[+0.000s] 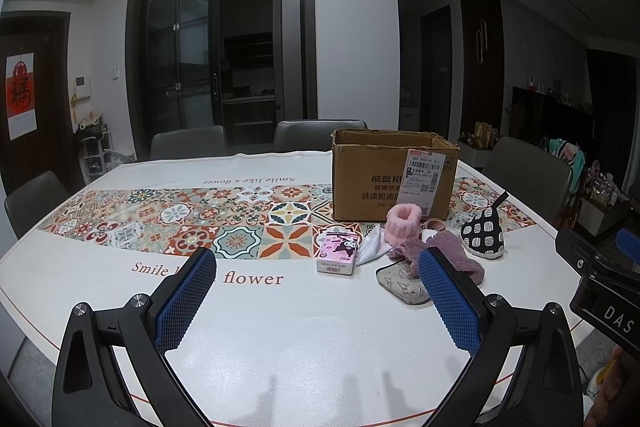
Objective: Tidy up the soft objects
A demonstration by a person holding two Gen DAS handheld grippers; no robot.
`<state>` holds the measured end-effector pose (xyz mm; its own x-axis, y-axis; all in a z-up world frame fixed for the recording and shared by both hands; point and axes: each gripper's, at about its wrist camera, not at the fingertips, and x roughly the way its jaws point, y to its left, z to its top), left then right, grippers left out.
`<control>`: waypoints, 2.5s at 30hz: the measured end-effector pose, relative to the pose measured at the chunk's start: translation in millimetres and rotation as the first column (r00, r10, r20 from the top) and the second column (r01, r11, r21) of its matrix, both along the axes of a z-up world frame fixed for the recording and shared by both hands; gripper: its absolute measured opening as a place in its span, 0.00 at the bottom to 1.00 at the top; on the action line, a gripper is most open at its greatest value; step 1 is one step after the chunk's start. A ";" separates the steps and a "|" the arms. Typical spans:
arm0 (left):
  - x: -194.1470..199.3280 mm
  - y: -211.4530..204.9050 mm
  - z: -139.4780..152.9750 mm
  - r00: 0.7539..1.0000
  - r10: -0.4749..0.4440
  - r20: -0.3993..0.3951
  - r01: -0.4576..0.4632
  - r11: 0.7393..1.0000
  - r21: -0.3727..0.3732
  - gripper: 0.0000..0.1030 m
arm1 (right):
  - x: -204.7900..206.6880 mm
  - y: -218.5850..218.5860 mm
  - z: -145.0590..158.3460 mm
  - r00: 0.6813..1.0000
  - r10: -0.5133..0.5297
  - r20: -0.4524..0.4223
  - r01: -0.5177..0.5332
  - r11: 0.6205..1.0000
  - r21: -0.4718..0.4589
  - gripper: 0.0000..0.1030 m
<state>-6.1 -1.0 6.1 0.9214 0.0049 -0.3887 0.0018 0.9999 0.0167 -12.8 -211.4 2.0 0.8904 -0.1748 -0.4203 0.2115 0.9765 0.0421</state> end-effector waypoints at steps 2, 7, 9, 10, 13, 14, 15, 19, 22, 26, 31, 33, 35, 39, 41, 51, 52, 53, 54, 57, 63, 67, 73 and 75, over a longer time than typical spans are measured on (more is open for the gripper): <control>-0.3 -0.3 0.5 1.000 -0.001 0.000 0.001 1.000 0.000 1.00 | -0.2 -0.1 -0.1 1.000 0.000 -0.001 0.000 1.000 0.000 0.99; -0.1 -0.2 -0.3 1.000 0.000 0.000 0.000 1.000 0.000 1.00 | -0.3 -0.1 0.1 1.000 0.000 0.000 0.000 1.000 0.000 0.99; 0.0 -0.2 -0.3 1.000 0.000 -0.001 0.000 1.000 -0.001 1.00 | -0.3 0.0 -0.2 1.000 0.000 0.001 0.000 1.000 0.000 0.99; -0.3 -0.3 -0.2 1.000 -0.002 -0.002 0.002 1.000 -0.002 1.00 | -0.3 0.0 -0.2 1.000 0.000 0.000 0.000 1.000 0.000 0.99; 0.3 -0.1 -0.9 1.000 -0.005 -0.006 0.005 1.000 -0.004 1.00 | -0.8 0.2 1.3 1.000 0.003 0.006 -0.003 1.000 0.007 0.99; 1.1 -0.2 -1.7 1.000 -0.004 -0.008 0.004 1.000 -0.003 1.00 | -0.5 0.3 1.8 1.000 0.006 0.008 -0.006 1.000 0.009 0.99; 1.7 -0.1 -3.2 1.000 -0.004 -0.010 0.004 1.000 -0.002 1.00 | 0.1 1.1 2.2 1.000 0.008 0.010 -0.008 1.000 0.010 0.99; 8.3 1.7 -9.2 1.000 -0.011 -0.018 0.011 1.000 -0.003 1.00 | 5.1 2.3 -0.8 1.000 0.018 0.007 -0.018 1.000 0.015 0.99; 15.8 3.6 -13.0 1.000 -0.014 -0.027 0.014 1.000 -0.005 1.00 | 12.5 4.3 -3.3 1.000 0.028 0.005 -0.028 1.000 0.014 0.99; 28.5 4.9 -18.6 0.999 -0.017 -0.038 0.016 1.000 -0.006 1.00 | 25.3 6.4 -10.0 0.999 0.044 -0.009 -0.044 0.999 0.018 0.99; 47.3 6.9 -26.1 0.999 -0.016 -0.051 0.016 1.000 -0.002 1.00 | 44.8 9.2 -18.5 0.998 0.063 -0.028 -0.062 0.997 0.036 0.99; 54.7 7.7 -29.7 0.998 -0.018 -0.058 0.018 1.000 0.000 1.00 | 52.8 11.6 -22.1 0.997 0.070 -0.034 -0.069 0.997 0.039 0.99; 62.4 8.0 -33.7 0.998 -0.018 -0.065 0.018 1.000 0.004 1.00 | 61.0 13.2 -26.3 0.997 0.072 -0.041 -0.071 0.997 0.039 0.99; 79.7 8.3 -42.1 0.996 -0.032 -0.085 0.033 0.999 0.011 1.00 | 76.6 14.3 -34.7 0.995 0.079 -0.064 -0.076 0.996 0.043 0.99; 89.5 8.1 -47.7 0.994 -0.038 -0.100 0.040 0.999 0.016 1.00 | 85.3 14.7 -39.1 0.994 0.081 -0.079 -0.077 0.996 0.050 0.99; 126.8 3.4 -70.6 0.982 -0.070 -0.178 0.078 0.996 0.036 1.00 | 121.2 17.3 -62.2 0.984 0.099 -0.149 -0.093 0.994 0.049 0.98; 130.6 2.7 -73.0 0.980 -0.074 -0.186 0.082 0.996 0.039 1.00 | 124.9 17.8 -65.1 0.982 0.102 -0.160 -0.096 0.994 0.047 0.98; 134.7 1.9 -75.4 0.977 -0.079 -0.197 0.089 0.995 0.040 1.00 | 128.7 18.3 -68.3 0.979 0.108 -0.173 -0.101 0.994 0.046 0.97; 136.8 2.1 -76.9 0.975 -0.085 -0.204 0.094 0.995 0.038 1.00 | 132.4 18.5 -70.9 0.976 0.114 -0.185 -0.106 0.993 0.048 0.97; 147.5 1.7 -84.0 0.966 -0.098 -0.241 0.109 0.994 0.031 1.00 | 141.3 18.8 -77.3 0.968 0.125 -0.217 -0.115 0.992 0.057 0.96; 169.3 -1.4 -94.5 0.952 -0.105 -0.286 0.120 0.992 0.037 1.00 | 160.8 20.5 -91.3 0.954 0.135 -0.268 -0.122 0.990 0.065 0.96; 182.5 -3.1 -101.5 0.941 -0.110 -0.320 0.127 0.991 0.034 1.00 | 173.2 21.5 -99.3 0.944 0.140 -0.299 -0.128 0.990 0.062 0.93; 199.5 -7.9 -110.4 0.924 -0.128 -0.359 0.143 0.990 0.015 1.00 | 187.7 18.1 -109.8 0.929 0.136 -0.344 -0.118 0.990 0.074 0.90; 204.4 -10.2 -113.3 0.920 -0.131 -0.369 0.147 0.989 0.015 1.00 | 192.2 17.4 -112.0 0.925 0.137 -0.353 -0.119 0.990 0.073 0.88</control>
<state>198.3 -11.1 -107.2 0.7073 -0.0896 -0.7012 0.1546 0.9875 0.0297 179.4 -193.9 -110.0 0.6934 -0.0399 -0.7195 0.0946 0.9949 0.0360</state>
